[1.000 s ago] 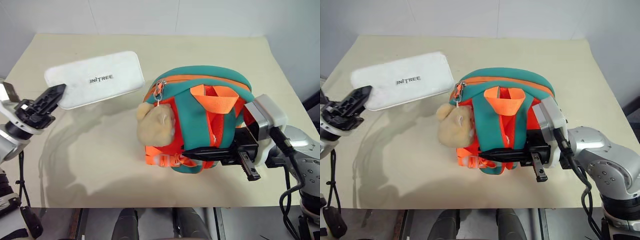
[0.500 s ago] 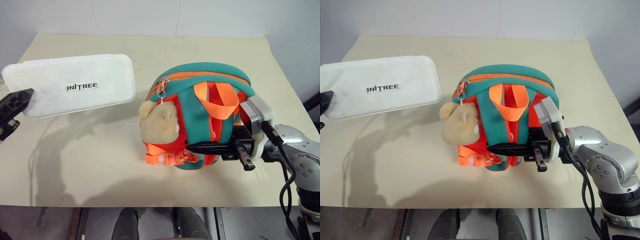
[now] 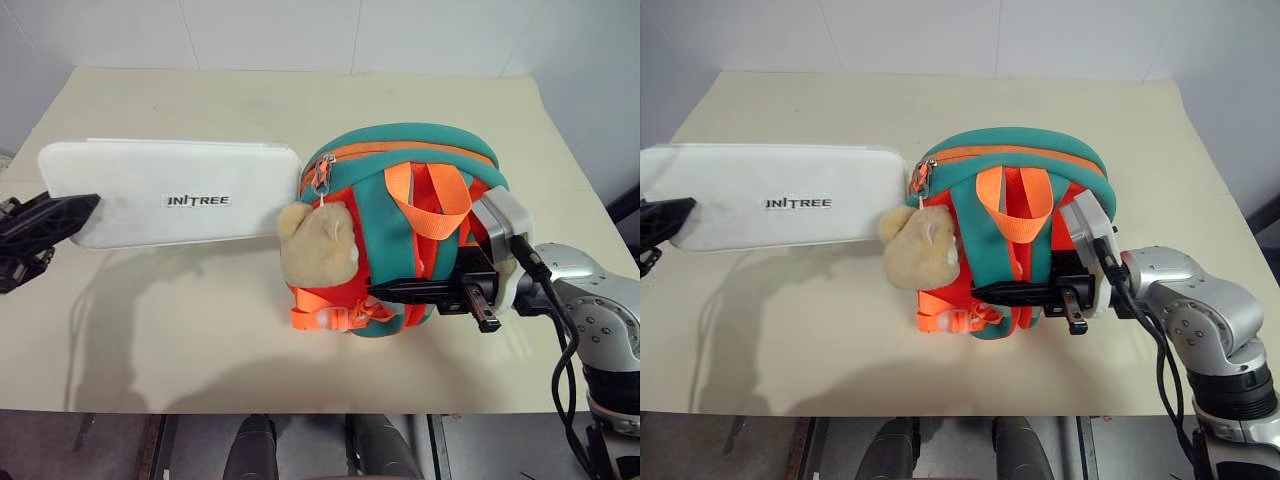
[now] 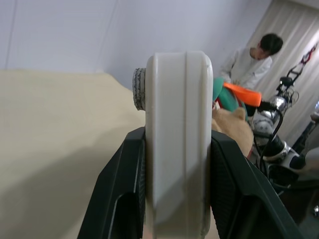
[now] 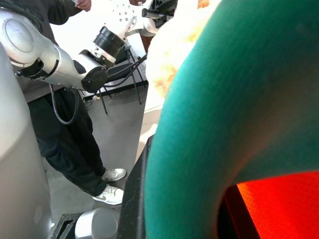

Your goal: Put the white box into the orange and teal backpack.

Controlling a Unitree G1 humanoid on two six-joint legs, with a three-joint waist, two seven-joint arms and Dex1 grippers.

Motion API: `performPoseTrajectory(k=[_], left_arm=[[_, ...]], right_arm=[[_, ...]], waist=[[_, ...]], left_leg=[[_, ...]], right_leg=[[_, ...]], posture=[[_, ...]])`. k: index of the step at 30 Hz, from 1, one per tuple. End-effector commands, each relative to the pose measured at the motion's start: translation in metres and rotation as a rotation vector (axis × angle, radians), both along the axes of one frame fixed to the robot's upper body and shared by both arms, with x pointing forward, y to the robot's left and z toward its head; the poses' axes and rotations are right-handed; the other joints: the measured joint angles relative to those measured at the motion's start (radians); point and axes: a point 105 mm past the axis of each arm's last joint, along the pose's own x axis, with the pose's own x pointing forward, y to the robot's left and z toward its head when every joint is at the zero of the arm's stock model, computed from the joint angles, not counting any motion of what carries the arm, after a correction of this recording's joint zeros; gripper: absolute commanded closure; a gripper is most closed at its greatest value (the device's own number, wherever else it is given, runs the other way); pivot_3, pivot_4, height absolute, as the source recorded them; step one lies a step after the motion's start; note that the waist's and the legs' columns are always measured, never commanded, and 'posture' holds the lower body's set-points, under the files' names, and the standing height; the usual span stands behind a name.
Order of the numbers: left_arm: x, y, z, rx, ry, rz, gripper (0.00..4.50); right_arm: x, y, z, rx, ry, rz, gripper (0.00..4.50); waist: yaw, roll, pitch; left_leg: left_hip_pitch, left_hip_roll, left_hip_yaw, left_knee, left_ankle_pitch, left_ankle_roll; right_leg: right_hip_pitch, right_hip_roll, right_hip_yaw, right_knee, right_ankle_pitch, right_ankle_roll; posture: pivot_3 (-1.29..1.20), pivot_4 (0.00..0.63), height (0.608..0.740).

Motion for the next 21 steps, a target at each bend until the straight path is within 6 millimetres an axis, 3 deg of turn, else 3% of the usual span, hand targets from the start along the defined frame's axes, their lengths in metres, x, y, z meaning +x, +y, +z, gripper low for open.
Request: performPoseTrajectory(k=[1,11,21], left_arm=[[-0.002,-0.009,0.013,0.085,-0.075,-0.030,3.18],[0.007,-0.023,0.021,0.294,-0.136,-0.085,3.18],[0.024,-0.043,0.033,0.373,-0.257,-0.101,3.18]], right_arm=[[-0.003,0.000,0.007,0.018,-0.033,0.005,4.50],[-0.003,0.000,0.006,0.024,-0.037,-0.015,4.50],[-0.001,0.002,0.005,0.028,-0.044,-0.017,4.50]], waist=[[0.000,0.000,0.000],[0.001,0.000,0.000],[0.004,0.000,0.000]], left_leg=[[0.000,0.000,0.000,0.000,0.000,0.000],[0.000,0.000,0.000,0.002,0.000,0.000],[0.000,0.000,0.000,0.003,0.000,0.000]], right_leg=[[0.000,0.000,0.000,0.000,0.000,0.000],[0.000,0.000,0.000,0.002,0.000,0.000],[0.000,0.001,0.000,0.003,0.000,0.000]], posture=[[0.00,0.150,0.740],[0.00,0.150,0.740],[0.00,0.150,0.740]])
